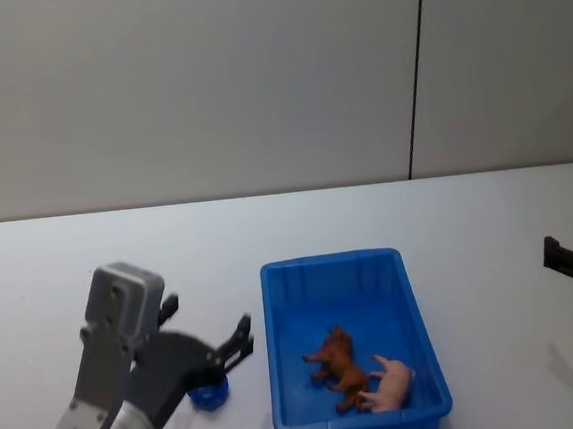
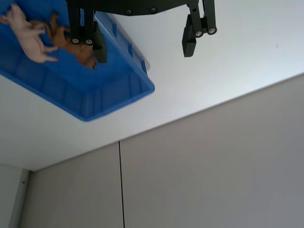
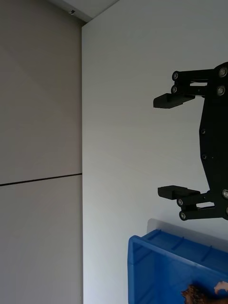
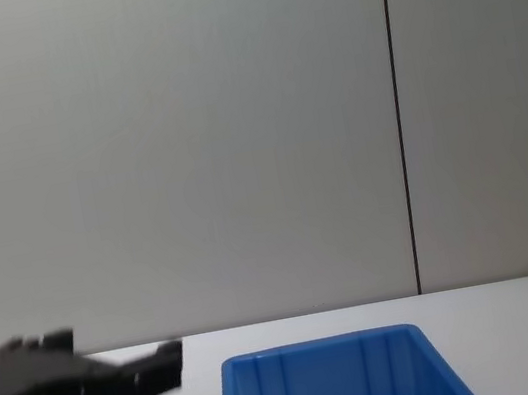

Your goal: Pick up the two dolls from the table and place them into the box.

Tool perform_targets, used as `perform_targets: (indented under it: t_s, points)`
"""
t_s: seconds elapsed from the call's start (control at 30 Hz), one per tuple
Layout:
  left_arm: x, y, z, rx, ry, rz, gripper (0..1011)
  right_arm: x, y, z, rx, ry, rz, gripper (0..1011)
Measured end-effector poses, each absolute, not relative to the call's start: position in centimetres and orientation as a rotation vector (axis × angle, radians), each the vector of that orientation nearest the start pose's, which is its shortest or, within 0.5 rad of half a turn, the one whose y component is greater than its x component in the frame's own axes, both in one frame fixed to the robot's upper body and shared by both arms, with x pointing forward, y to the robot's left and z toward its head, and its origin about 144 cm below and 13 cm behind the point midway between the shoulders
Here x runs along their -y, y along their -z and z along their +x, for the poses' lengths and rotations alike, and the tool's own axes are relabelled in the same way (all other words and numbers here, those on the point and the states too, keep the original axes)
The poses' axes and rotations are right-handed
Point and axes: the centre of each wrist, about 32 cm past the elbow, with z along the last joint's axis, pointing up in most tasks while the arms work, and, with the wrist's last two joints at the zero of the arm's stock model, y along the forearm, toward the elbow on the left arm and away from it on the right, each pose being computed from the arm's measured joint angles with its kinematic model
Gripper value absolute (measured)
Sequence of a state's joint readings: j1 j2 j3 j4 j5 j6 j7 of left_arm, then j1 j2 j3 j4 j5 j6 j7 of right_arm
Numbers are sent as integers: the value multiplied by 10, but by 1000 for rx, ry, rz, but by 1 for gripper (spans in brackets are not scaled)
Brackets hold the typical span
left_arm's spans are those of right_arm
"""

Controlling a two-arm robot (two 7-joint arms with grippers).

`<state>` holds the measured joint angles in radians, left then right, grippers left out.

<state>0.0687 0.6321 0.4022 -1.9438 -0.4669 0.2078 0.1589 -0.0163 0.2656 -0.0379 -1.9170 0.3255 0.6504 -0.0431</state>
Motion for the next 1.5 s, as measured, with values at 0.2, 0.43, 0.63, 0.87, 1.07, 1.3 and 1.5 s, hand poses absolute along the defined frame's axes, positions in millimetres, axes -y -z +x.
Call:
perform_targets:
  t_s: [0.2,0.43,0.63,0.87,1.07,1.3,1.5]
  points:
    - [-242,-1199,385,-95,-1203,278,1001,267,-1243,440,-277,1454,-258,1001]
    - [-245,-1197,378,-139,-1210,347,1001,268,-1243,439,-278,1460,-258,1001]
    - [-247,-1192,383,-145,-1219,399,1001,268,-1243,439,-277,1462,-258,1001]
    - [-249,-1184,396,-135,-1220,429,1001,268,-1243,439,-277,1464,-258,1001]
    - [-249,-1178,408,-129,-1216,446,1001,269,-1243,439,-277,1465,-259,1001]
    - [-249,-1172,421,-142,-1204,473,1001,269,-1242,439,-278,1466,-259,1001]
    - [-249,-1170,431,-153,-1198,487,1001,269,-1242,439,-278,1466,-259,1001]
